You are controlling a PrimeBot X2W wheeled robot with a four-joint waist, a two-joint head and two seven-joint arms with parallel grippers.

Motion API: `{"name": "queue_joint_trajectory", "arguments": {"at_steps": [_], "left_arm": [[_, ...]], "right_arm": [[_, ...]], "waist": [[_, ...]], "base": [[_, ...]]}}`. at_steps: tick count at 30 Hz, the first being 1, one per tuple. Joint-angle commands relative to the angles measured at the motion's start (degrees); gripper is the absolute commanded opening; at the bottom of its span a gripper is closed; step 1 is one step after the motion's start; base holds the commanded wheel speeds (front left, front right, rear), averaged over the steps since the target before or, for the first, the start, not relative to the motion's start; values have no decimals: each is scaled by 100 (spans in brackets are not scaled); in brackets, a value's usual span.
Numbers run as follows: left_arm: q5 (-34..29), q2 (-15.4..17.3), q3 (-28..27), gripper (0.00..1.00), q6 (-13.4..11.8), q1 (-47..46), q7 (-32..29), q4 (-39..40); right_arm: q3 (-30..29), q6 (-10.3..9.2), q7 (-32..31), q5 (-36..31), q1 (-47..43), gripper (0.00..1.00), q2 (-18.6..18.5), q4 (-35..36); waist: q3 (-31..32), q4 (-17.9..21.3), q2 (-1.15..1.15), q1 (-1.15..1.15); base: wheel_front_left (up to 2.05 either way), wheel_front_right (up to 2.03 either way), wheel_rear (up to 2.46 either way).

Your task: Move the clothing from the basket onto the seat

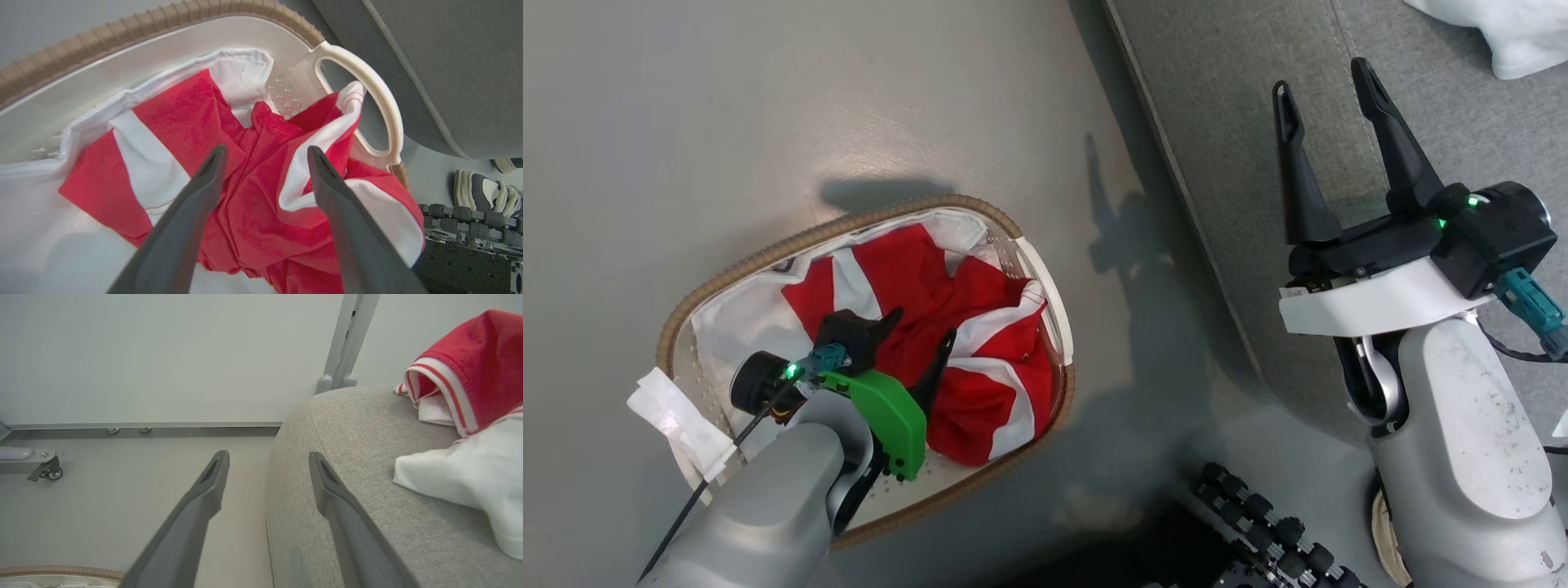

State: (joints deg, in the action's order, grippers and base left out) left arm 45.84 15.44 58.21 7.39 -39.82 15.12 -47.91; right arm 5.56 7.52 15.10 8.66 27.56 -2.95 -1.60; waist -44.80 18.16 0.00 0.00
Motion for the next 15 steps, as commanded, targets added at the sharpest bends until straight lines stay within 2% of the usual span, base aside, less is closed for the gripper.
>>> {"name": "queue_joint_trajectory", "arguments": {"at_steps": [1, 15], "left_arm": [[63, 59, 119, 100, 19, -147, 5, -43], [874, -73, 1319, 100, 19, -641, -42, -356]], "right_arm": [[-27, -6, 9, -15, 5, 100, 3, 40], [-212, -7, 9, -117, -179, 100, -2, 213]], "waist": [[-330, 176, 0, 0], [-629, 35, 0, 0]], "base": [[0, 0, 0], [0, 0, 0]]}}
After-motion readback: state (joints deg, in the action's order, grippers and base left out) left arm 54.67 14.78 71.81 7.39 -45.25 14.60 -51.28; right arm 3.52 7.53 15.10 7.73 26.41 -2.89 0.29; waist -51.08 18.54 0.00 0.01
